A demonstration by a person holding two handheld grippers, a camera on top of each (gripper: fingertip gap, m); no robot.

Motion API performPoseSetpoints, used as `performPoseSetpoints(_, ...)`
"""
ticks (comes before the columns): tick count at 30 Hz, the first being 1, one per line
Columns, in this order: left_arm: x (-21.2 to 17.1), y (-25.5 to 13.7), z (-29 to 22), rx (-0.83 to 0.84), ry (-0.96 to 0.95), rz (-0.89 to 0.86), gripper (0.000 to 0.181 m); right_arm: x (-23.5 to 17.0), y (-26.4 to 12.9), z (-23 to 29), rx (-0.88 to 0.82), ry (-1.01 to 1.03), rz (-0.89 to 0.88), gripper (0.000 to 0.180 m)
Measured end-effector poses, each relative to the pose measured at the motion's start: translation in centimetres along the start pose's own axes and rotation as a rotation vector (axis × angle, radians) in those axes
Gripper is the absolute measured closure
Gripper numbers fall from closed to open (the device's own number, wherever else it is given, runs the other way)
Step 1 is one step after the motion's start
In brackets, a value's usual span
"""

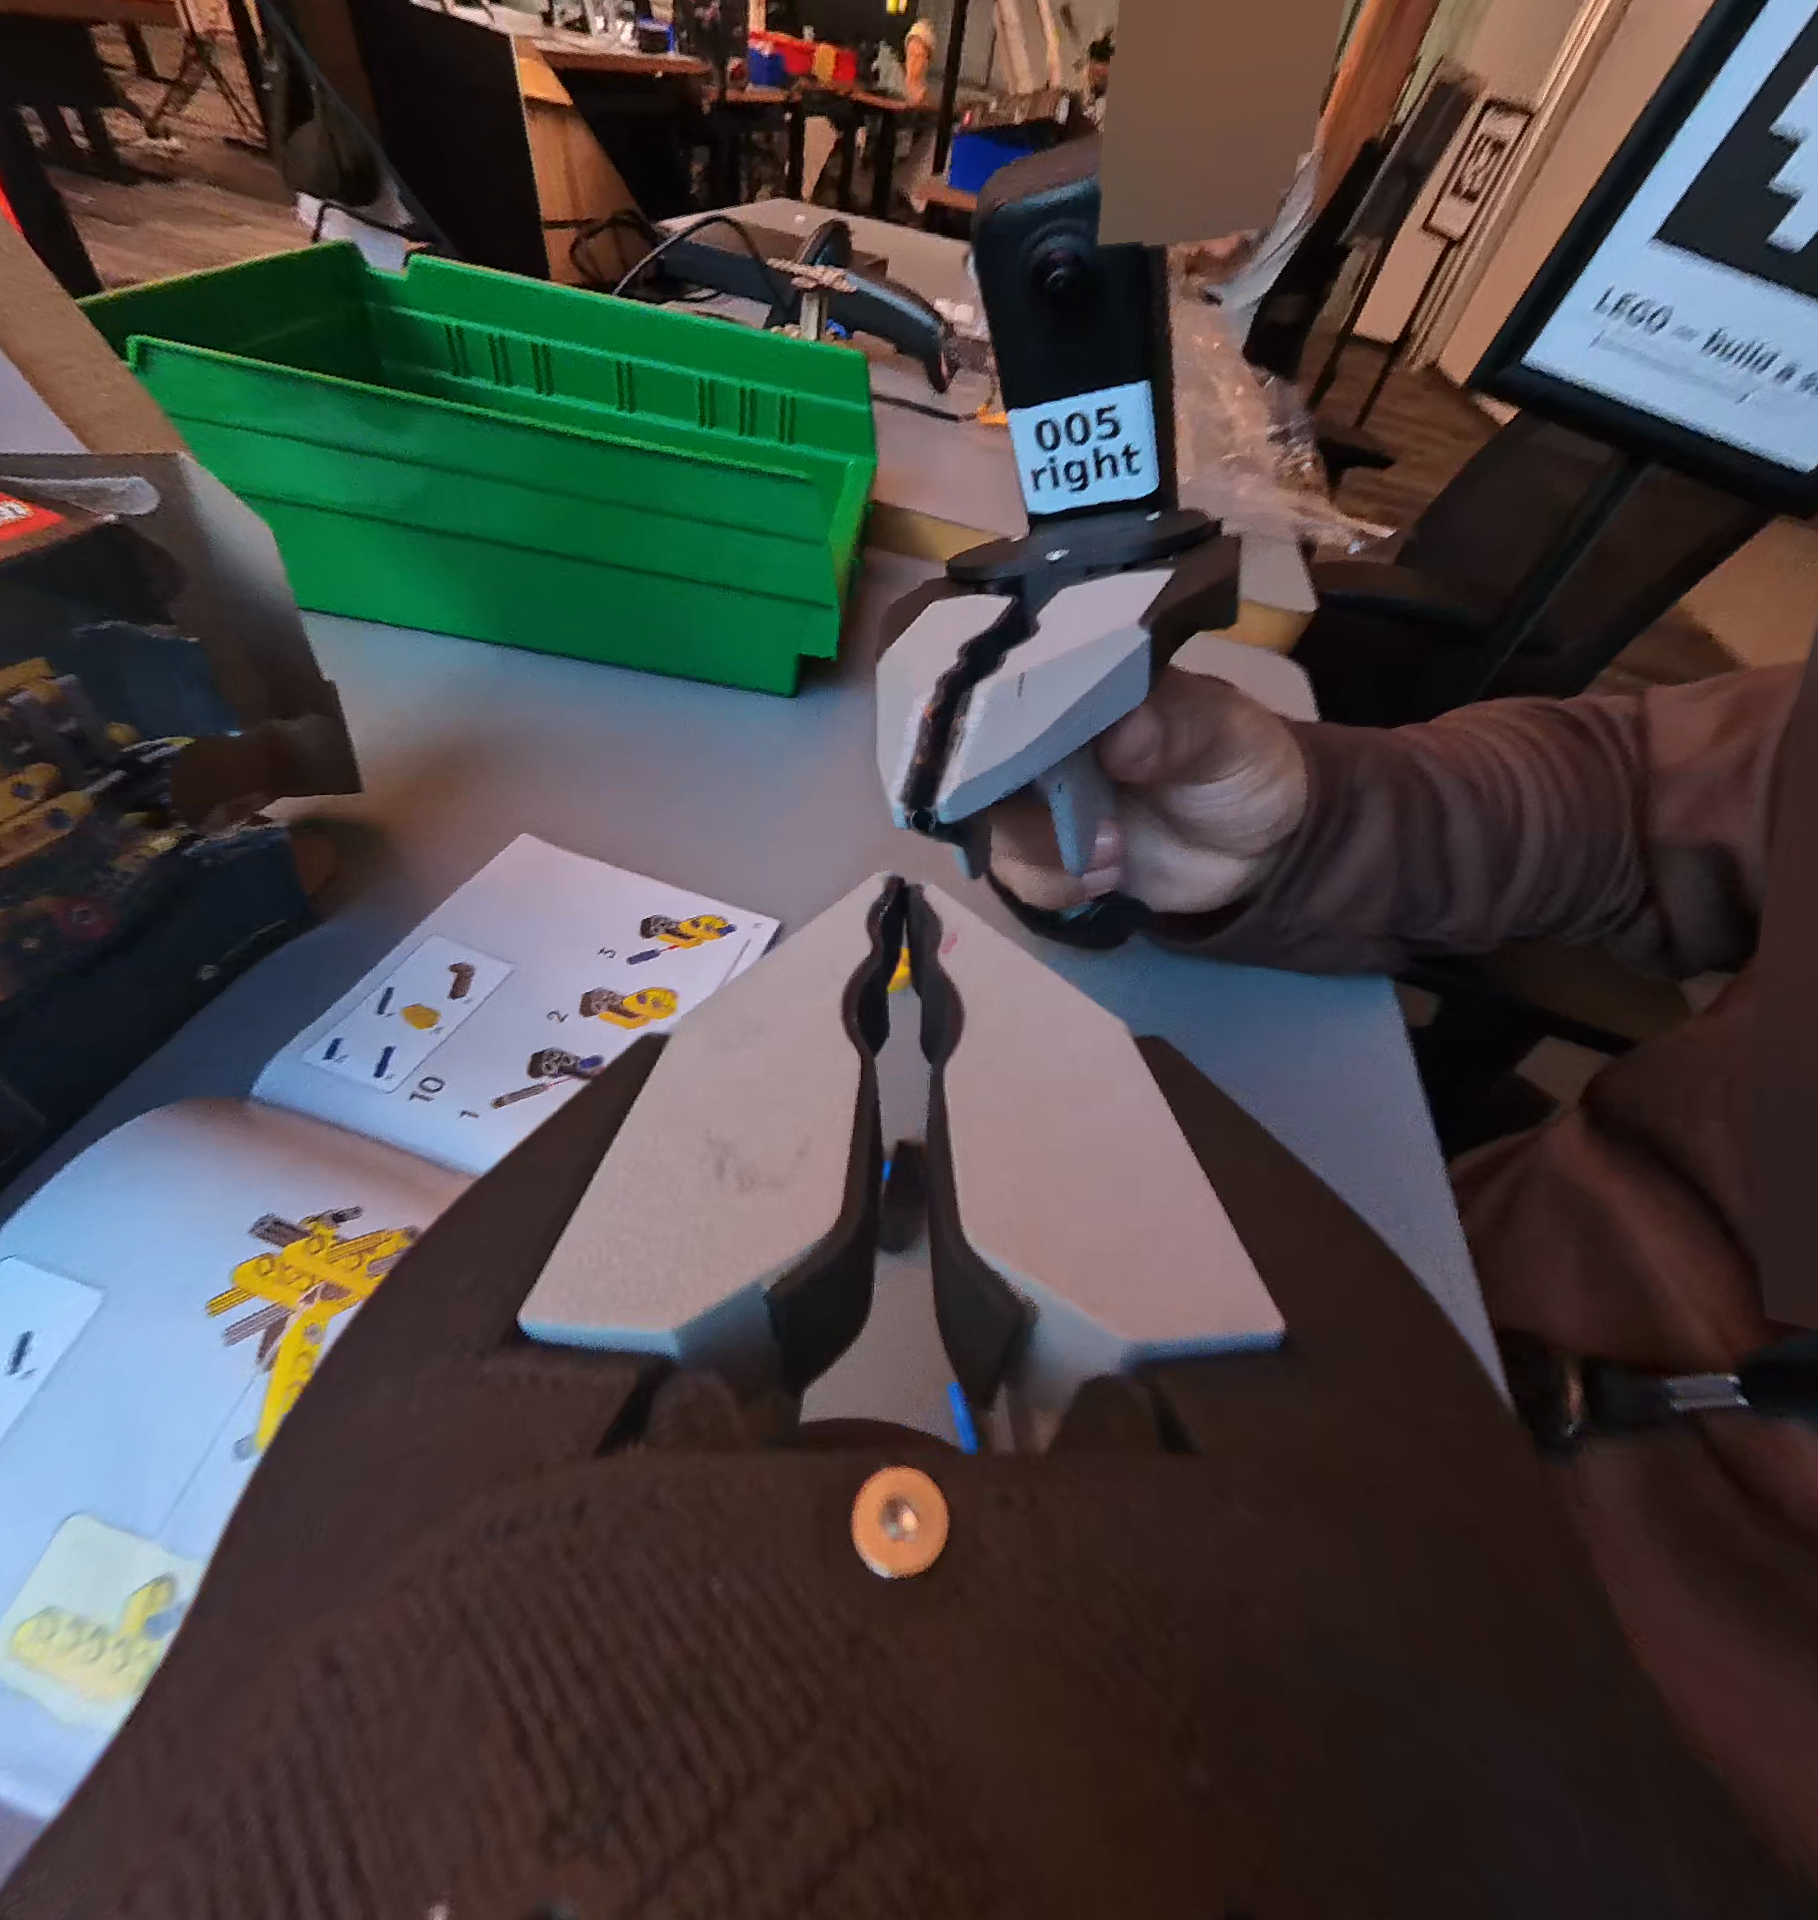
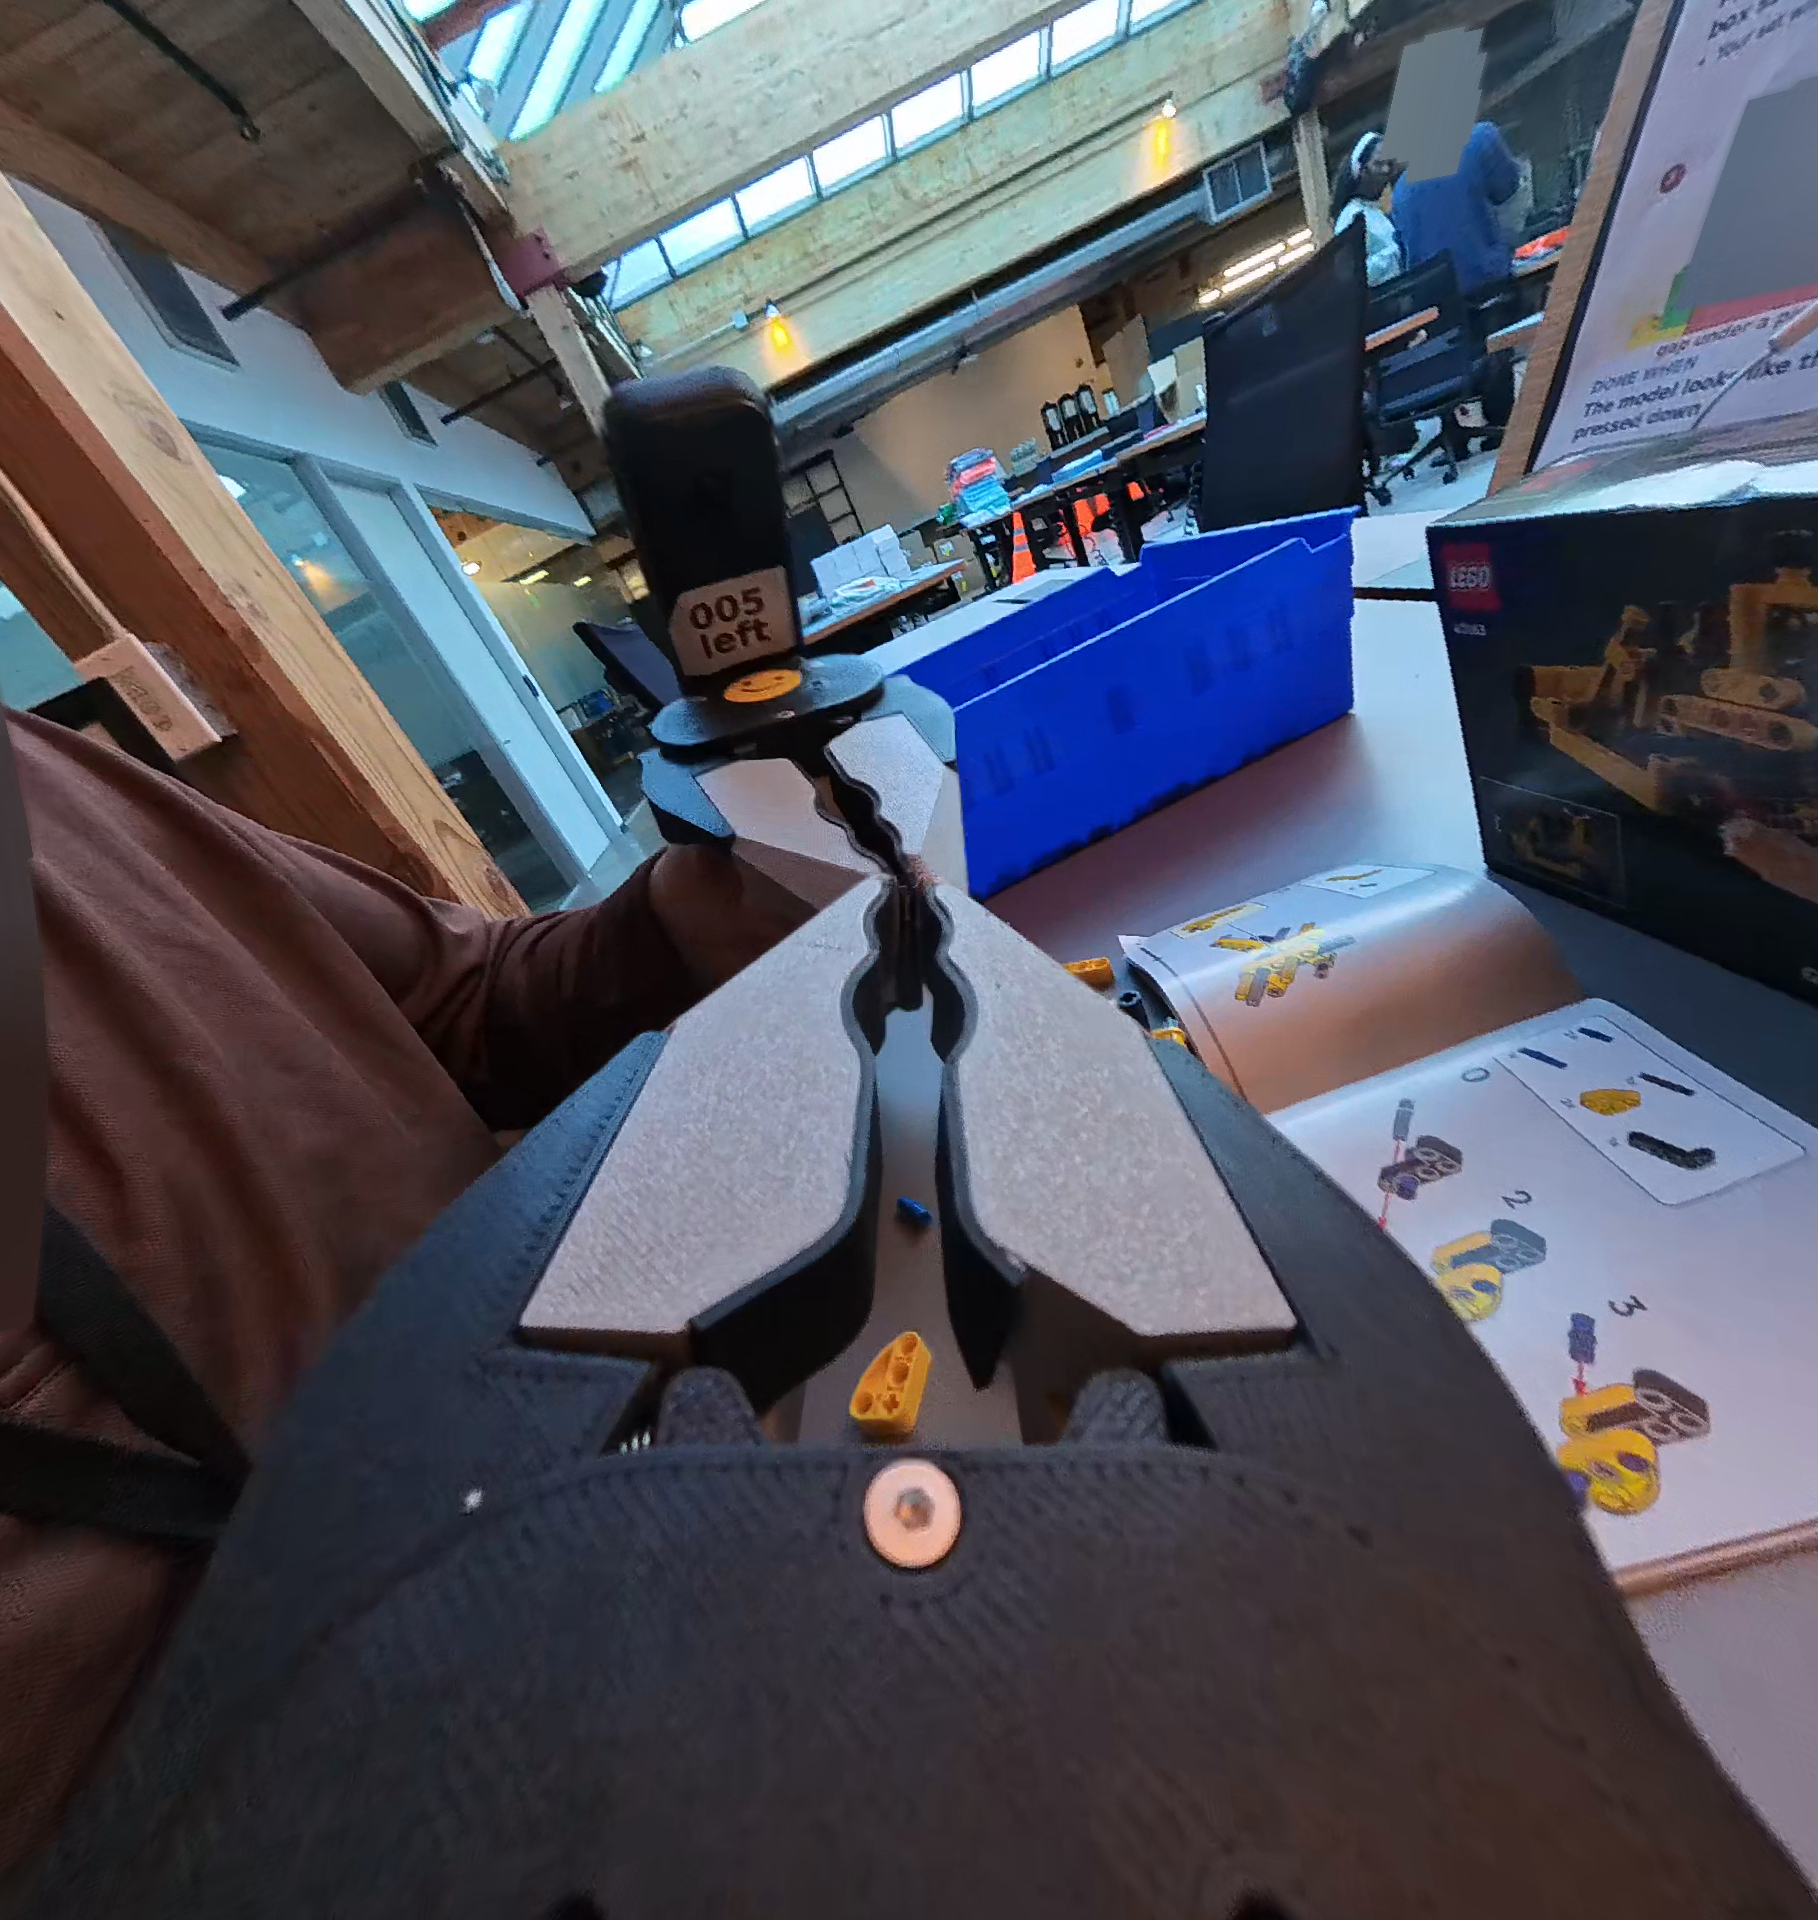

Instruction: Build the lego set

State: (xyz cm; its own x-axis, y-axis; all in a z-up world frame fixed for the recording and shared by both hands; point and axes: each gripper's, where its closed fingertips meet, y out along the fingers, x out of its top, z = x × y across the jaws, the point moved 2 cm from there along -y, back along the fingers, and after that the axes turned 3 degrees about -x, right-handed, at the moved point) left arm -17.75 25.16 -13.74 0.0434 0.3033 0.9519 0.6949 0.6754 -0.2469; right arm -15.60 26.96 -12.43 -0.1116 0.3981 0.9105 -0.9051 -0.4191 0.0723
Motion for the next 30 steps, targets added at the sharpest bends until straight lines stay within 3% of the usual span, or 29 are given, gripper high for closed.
performPoseSetpoints(7, -1.0, 0.9, -1.2, -0.103, -0.068, 0.045, 0.181, 0.2, 0.2, 0.3, 0.029, 0.025, -0.027, 0.180)
performPoseSetpoints(11, -0.2, 1.4, -1.3, -0.109, -0.113, -0.024, 0.155, 0.0, 0.7, 0.8, 0.043, 0.007, -0.038, 0.180)
performPoseSetpoints(13, 0.3, 1.4, -1.1, -0.098, -0.129, -0.075, 0.159, 0.0, 0.8, 0.9, 0.043, -0.003, -0.054, 0.180)
performPoseSetpoints(15, 0.5, 1.2, -1.2, -0.115, -0.119, -0.102, 0.177, 0.1, 0.7, 0.9, 0.043, 0.004, -0.067, 0.180)
performPoseSetpoints(19, 0.4, 1.3, -1.2, -0.119, -0.127, -0.109, 0.179, 0.2, 0.5, 0.9, 0.046, 0.017, -0.074, 0.180)
performPoseSetpoints(27, -2.2, 1.0, 1.2, 0.113, 0.055, 0.119, 0.180, -0.5, -1.2, -1.3, -0.123, -0.067, 0.028, 0.180)
performPoseSetpoints(30, -2.8, 1.3, 1.3, 0.156, 0.133, 0.179, 0.180, -1.0, -0.8, -1.6, -0.152, -0.072, 0.074, 0.165)
